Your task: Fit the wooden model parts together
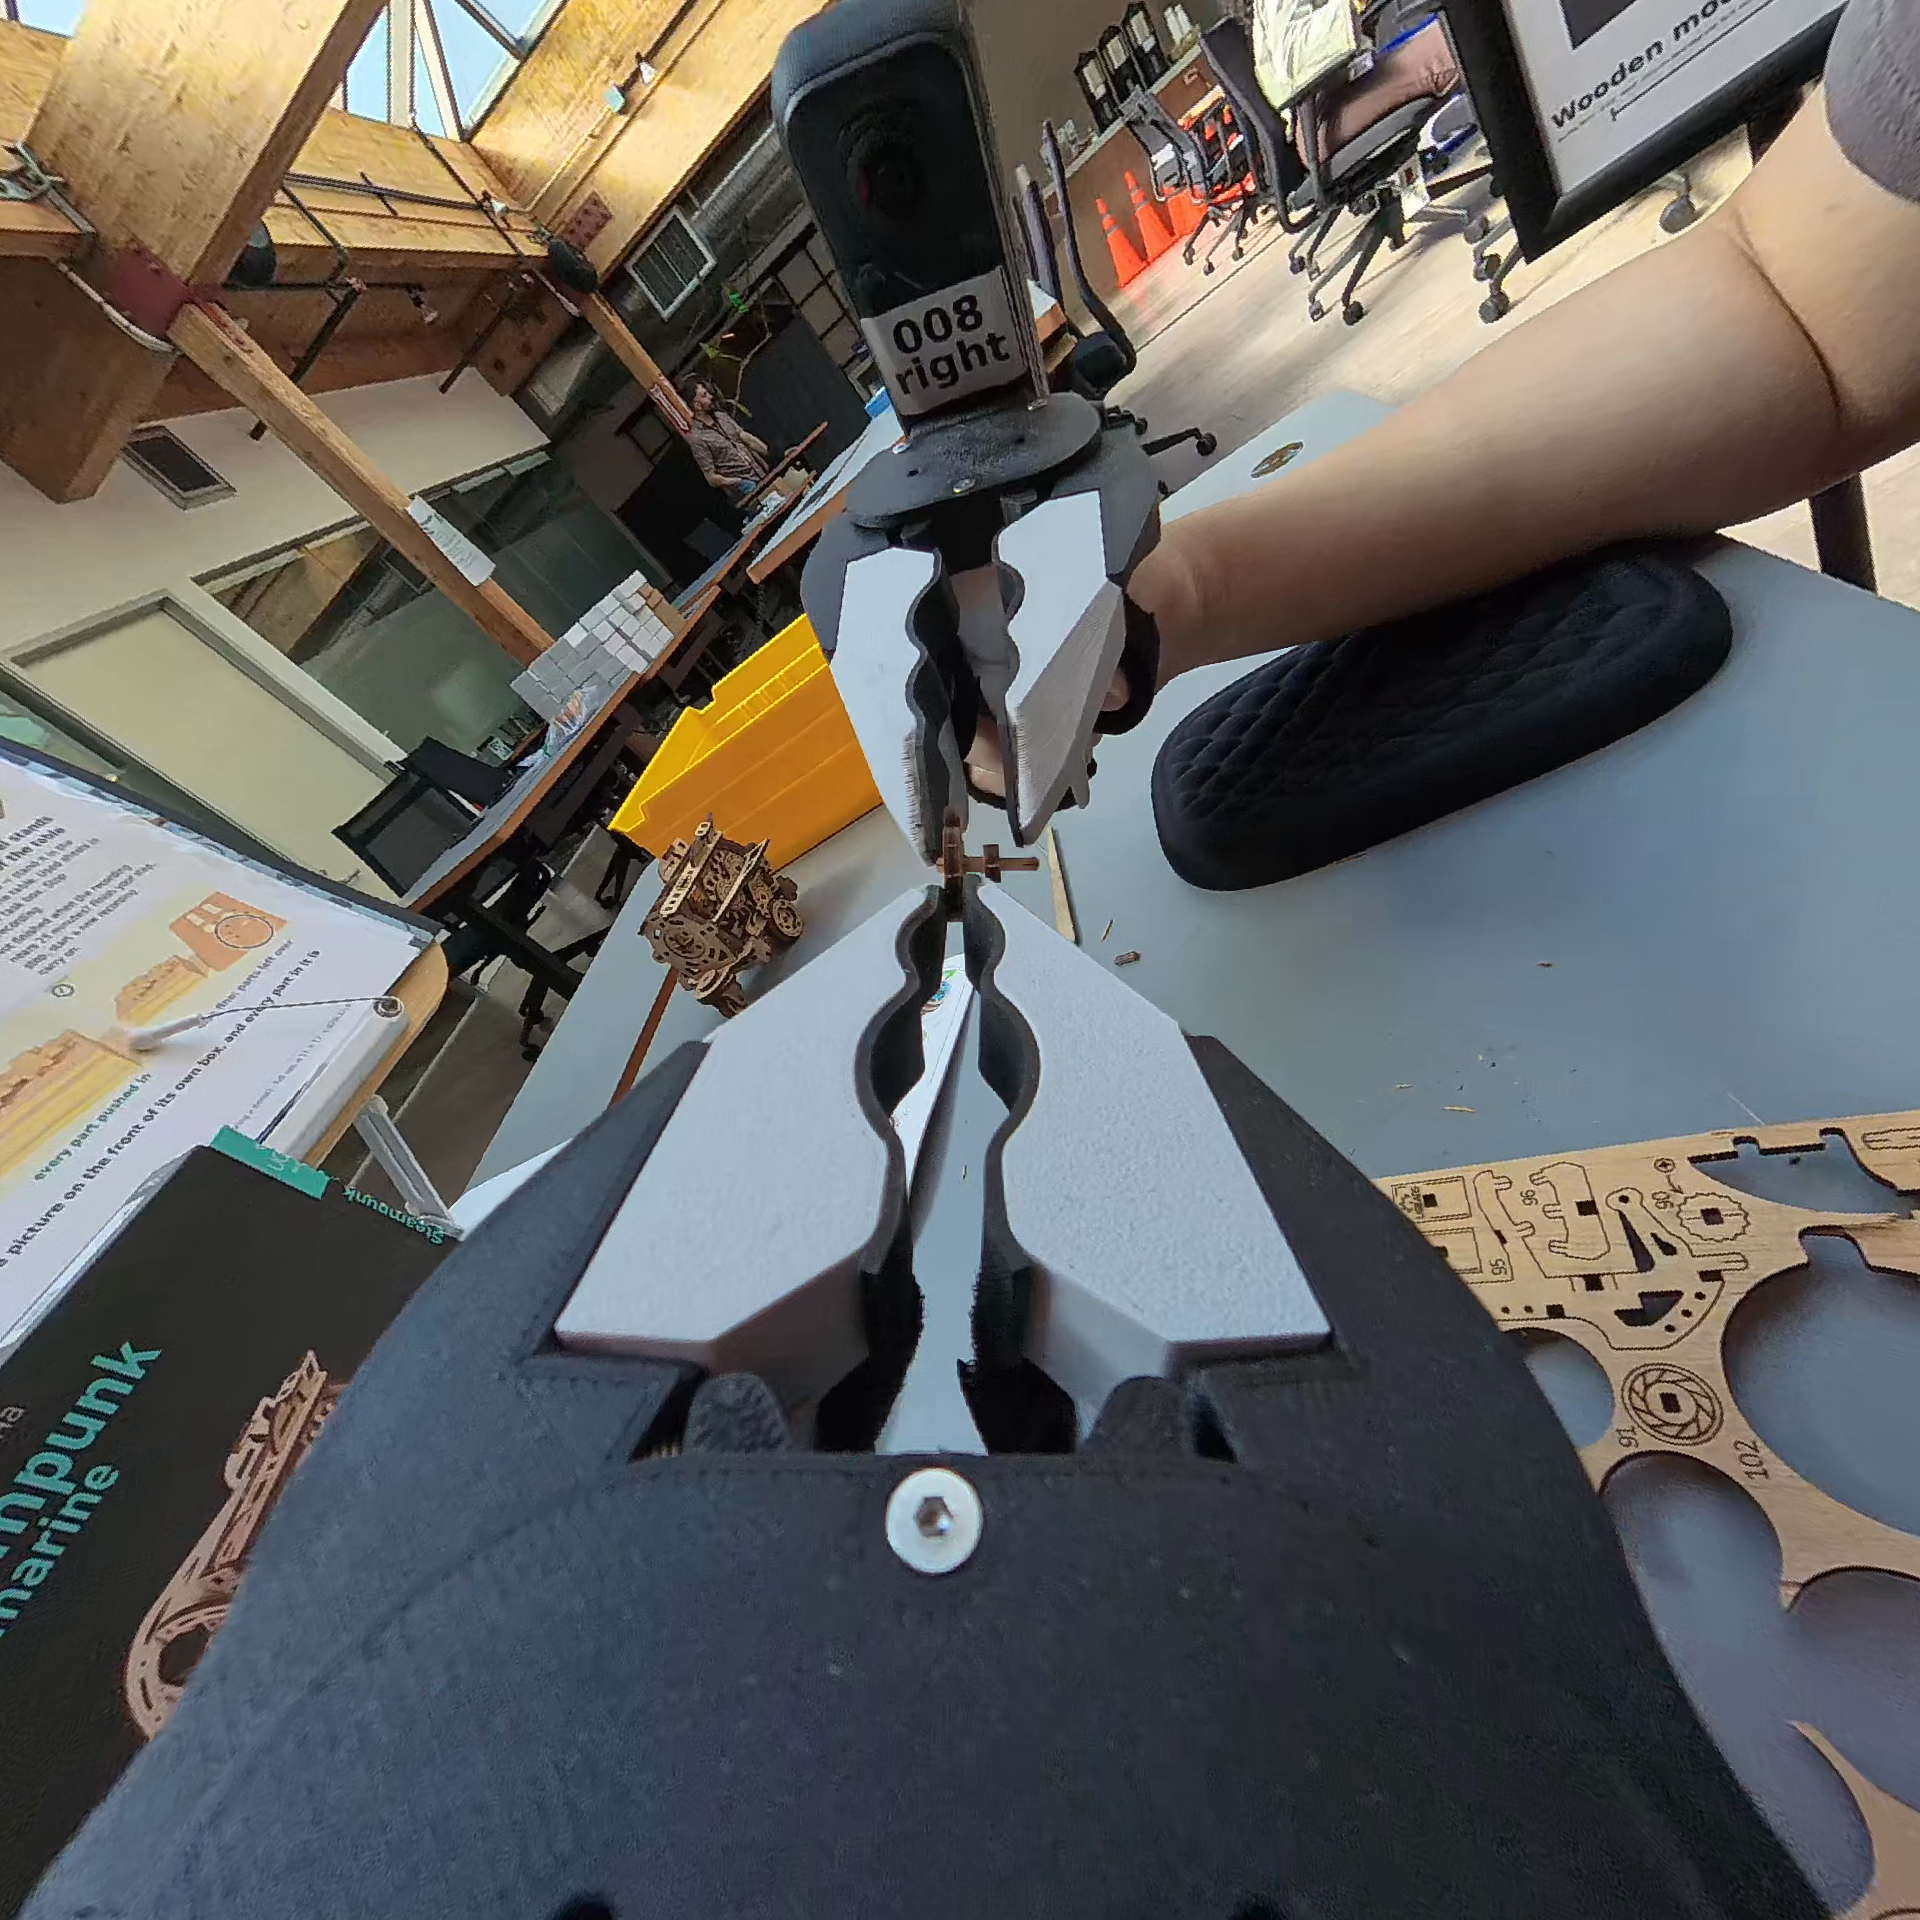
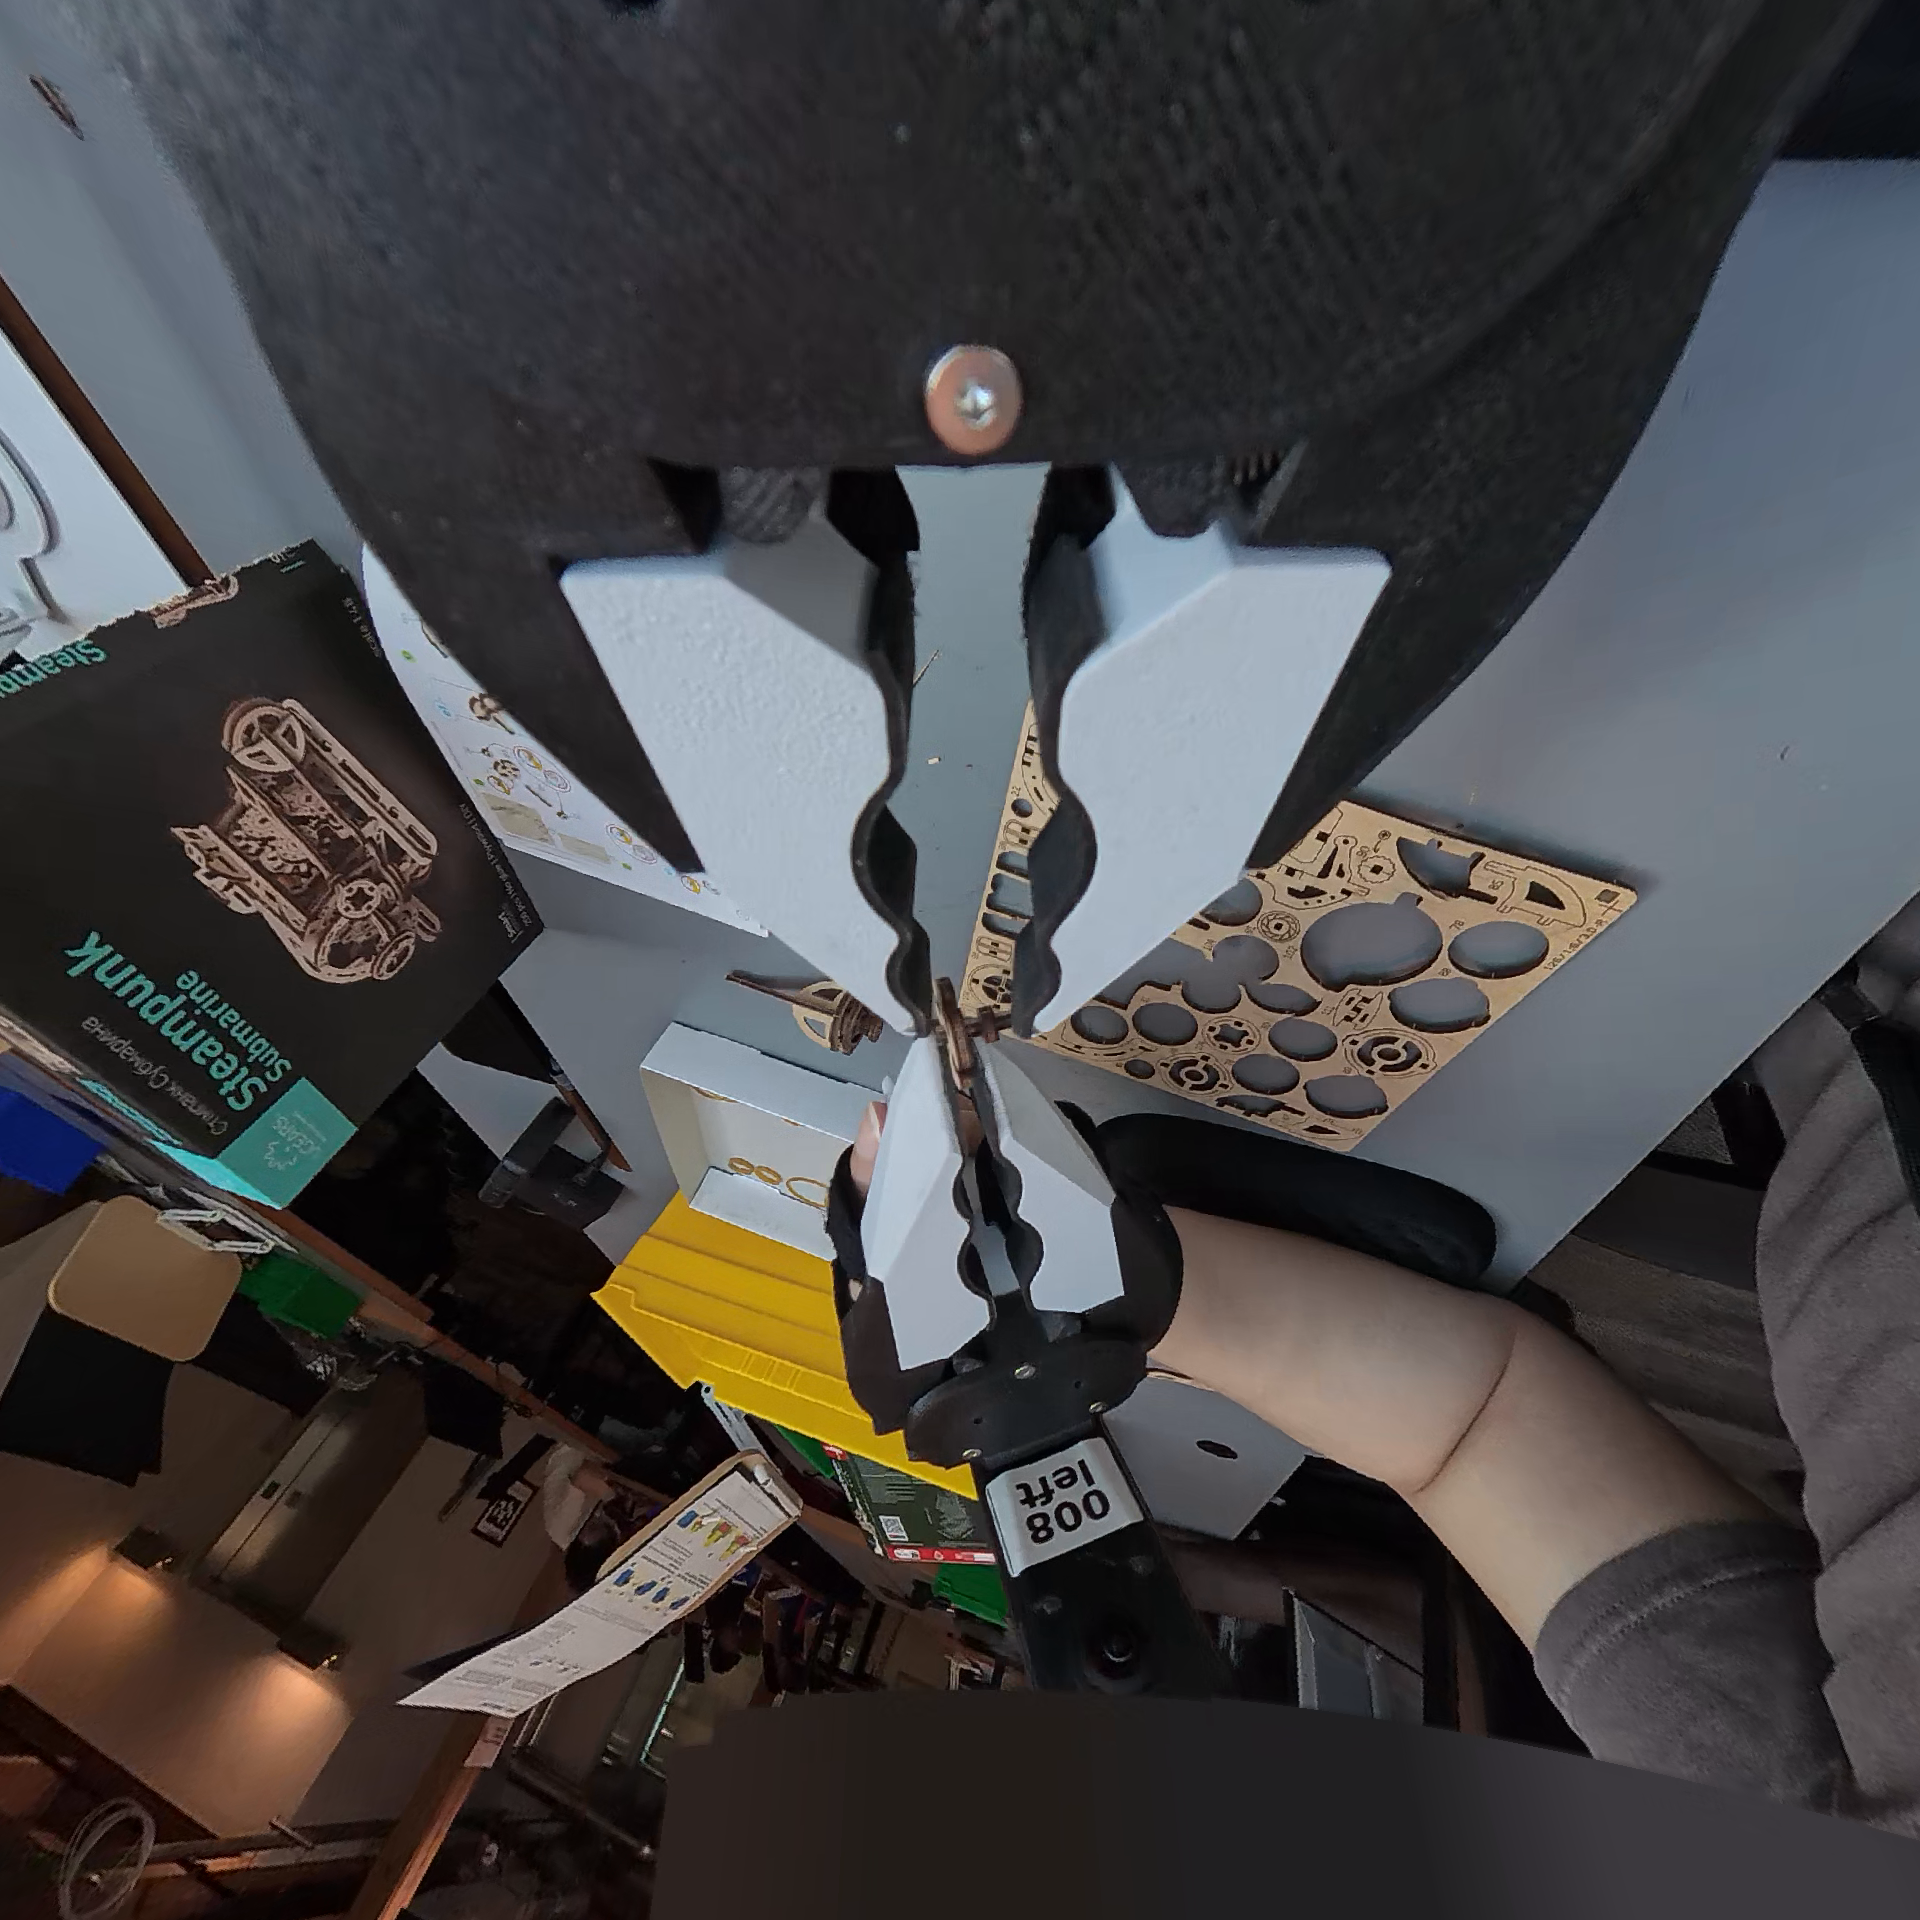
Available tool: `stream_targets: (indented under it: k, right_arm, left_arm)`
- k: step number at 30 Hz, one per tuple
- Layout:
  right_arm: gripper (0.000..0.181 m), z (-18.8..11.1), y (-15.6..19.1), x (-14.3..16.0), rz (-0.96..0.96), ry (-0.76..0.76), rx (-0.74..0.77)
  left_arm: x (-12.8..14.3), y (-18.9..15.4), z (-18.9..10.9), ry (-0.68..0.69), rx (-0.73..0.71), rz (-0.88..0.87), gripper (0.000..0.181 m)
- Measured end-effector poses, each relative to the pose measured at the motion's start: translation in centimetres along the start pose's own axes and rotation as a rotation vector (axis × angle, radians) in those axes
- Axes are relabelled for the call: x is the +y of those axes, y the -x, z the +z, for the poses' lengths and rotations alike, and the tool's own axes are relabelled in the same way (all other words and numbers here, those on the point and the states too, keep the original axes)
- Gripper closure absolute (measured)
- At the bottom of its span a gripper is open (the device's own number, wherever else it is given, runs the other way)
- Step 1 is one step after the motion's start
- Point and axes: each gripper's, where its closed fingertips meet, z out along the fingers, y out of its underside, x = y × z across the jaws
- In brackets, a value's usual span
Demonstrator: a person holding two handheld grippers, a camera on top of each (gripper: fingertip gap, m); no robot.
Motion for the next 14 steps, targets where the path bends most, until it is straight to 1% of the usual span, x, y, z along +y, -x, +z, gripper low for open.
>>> stream_targets:
  k: [4, 8, 11, 14]
  right_arm:
    - [0.162, -0.1, -0.5, 0.8, 0.049, 0.003, 0.004]
    - [0.16, -0.3, -1.8, 1.9, 0.088, 0.007, 0.053]
    - [0.16, -0.7, -3.0, 3.3, 0.059, 0.068, 0.131]
    - [0.164, -0.8, -3.1, 3.8, 0.07, 0.082, 0.133]
  left_arm:
    - [1.2, 0.2, 0.1, 0.052, -0.001, -0.026, 0.18]
    - [3.8, 1.6, 0.1, 0.163, -0.06, -0.067, 0.18]
    - [5.6, 2.7, 0.2, 0.242, -0.126, -0.124, 0.18]
    - [7.8, 3.4, 0.3, 0.34, -0.176, -0.195, 0.18]
